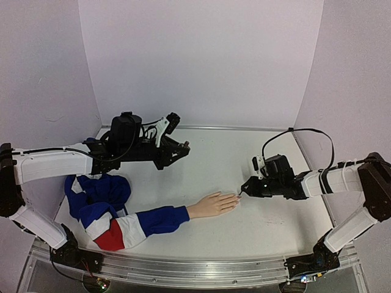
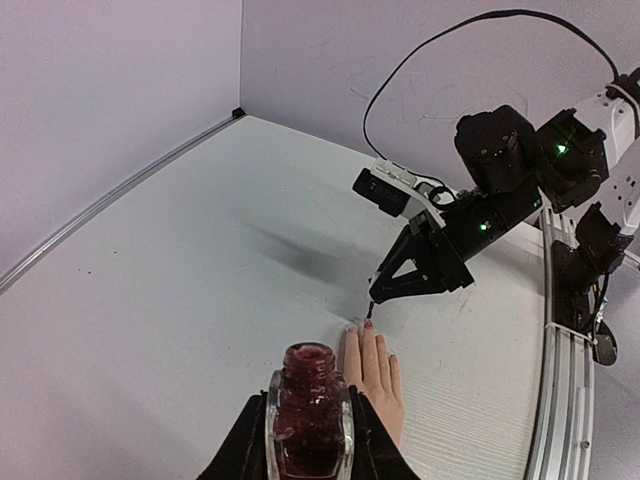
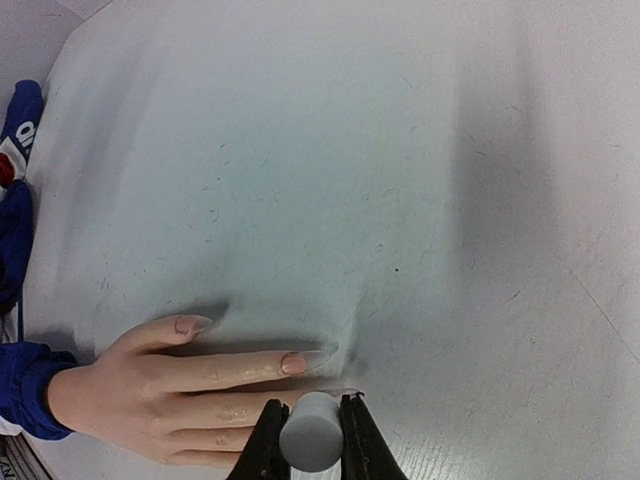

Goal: Paint the nails

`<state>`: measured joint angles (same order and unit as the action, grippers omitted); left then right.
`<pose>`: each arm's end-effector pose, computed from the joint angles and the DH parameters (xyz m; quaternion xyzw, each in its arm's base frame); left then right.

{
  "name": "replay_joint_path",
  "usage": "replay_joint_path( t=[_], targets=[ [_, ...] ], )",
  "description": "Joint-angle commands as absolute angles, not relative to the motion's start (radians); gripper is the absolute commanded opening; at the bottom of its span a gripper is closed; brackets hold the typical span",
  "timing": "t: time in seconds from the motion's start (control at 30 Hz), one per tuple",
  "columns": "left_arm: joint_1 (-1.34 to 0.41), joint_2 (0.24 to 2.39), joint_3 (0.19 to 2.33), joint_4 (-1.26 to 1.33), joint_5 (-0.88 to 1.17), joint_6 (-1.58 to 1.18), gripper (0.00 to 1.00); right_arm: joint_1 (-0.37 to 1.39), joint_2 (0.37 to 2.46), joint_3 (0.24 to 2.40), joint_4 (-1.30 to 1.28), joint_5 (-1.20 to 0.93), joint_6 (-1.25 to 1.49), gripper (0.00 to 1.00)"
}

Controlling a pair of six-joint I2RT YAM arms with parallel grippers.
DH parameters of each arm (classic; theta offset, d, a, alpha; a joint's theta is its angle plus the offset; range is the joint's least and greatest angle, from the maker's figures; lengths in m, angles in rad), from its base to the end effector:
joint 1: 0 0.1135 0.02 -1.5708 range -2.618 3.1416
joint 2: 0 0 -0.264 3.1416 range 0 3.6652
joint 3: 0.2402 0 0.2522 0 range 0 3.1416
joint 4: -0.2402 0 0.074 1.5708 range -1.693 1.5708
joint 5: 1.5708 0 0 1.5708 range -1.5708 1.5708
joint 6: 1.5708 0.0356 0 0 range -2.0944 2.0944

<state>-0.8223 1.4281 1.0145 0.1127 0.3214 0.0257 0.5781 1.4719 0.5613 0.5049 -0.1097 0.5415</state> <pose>0.2189 -0.2522 0.2994 0.4135 0.6853 -0.3458 0.4897 0.2425 0.1629 0.1763 -0.0454 0.8331 0.3305 0.4412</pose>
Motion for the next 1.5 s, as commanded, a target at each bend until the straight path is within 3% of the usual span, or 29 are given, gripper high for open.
replay_joint_path(
  t=[0.0,1.47],
  targets=[
    [-0.826,1.421,1.076,0.164,0.339,0.026,0.00,0.574,1.482,0.552,0.551,-0.140,0.536,0.00],
    [-0.827,1.430,1.077,0.164,0.335,0.032,0.00,0.575,1.545,0.546,0.569,-0.070,0.584,0.00]
  ],
)
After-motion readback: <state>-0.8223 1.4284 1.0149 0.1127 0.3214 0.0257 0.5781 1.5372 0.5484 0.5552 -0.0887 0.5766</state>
